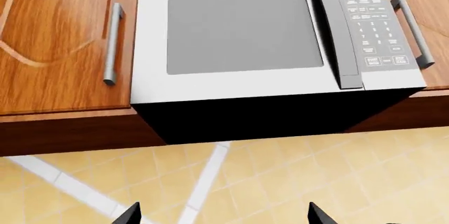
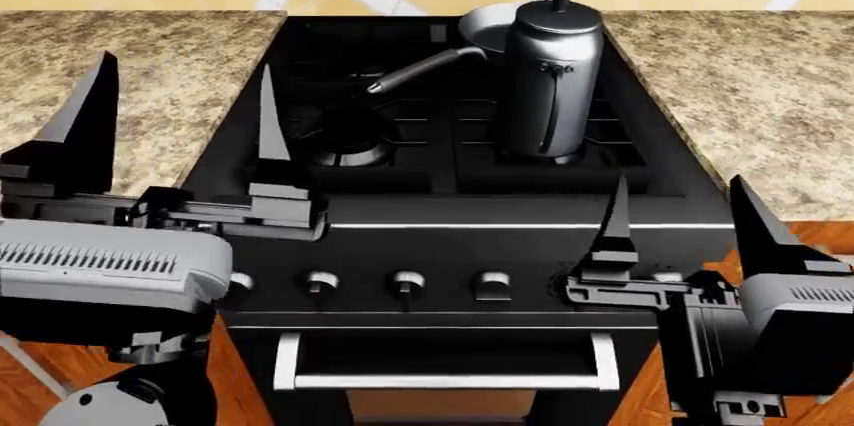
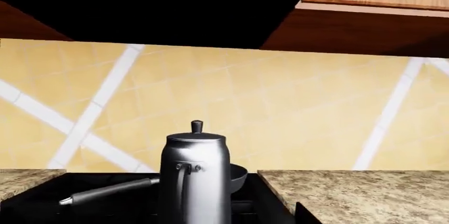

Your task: Pick the kettle from the counter and place it on a stove burner. Then turn the burner on.

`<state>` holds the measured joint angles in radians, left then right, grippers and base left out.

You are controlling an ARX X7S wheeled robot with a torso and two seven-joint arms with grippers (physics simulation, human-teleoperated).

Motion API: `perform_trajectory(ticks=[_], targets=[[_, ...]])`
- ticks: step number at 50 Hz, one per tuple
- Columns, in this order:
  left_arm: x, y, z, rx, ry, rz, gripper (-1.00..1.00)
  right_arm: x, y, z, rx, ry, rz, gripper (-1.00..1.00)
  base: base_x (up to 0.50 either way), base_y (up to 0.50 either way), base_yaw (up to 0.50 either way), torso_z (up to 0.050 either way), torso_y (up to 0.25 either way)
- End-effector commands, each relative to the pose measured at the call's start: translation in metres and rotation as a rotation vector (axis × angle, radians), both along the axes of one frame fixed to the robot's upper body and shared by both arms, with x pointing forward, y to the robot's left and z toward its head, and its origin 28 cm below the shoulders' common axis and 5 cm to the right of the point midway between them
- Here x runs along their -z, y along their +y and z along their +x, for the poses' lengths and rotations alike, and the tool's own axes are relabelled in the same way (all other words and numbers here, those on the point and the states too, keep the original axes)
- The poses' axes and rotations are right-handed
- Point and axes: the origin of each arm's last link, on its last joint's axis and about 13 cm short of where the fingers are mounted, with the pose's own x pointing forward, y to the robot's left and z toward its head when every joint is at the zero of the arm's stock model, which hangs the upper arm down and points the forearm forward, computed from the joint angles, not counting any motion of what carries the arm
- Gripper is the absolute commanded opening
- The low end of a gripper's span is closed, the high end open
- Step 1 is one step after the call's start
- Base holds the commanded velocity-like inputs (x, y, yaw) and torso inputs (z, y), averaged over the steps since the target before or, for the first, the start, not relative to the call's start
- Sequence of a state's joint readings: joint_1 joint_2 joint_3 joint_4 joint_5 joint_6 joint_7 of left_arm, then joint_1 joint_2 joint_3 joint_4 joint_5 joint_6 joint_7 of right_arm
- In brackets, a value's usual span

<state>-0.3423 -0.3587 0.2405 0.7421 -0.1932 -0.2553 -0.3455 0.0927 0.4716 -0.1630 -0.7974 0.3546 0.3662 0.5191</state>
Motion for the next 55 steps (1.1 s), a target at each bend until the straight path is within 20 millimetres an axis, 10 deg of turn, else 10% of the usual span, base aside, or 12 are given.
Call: perform_trajectory(ticks=[1, 55], targets=[[-0.009, -0.001, -0.009, -0.028, -0.086, -0.024, 1.0, 0.01, -0.013, -0.017, 0.026, 0.024, -0.034, 1.0, 0.0, 0.0, 0.0, -0.05, -0.043], [-0.006, 0.001, -0.009, 0.026, -0.074, -0.061, 1.0, 0.053, -0.046, 0.008, 0.059, 0.212, 0.106, 1.0, 0.0, 0.0, 0.0, -0.038, -0.054]])
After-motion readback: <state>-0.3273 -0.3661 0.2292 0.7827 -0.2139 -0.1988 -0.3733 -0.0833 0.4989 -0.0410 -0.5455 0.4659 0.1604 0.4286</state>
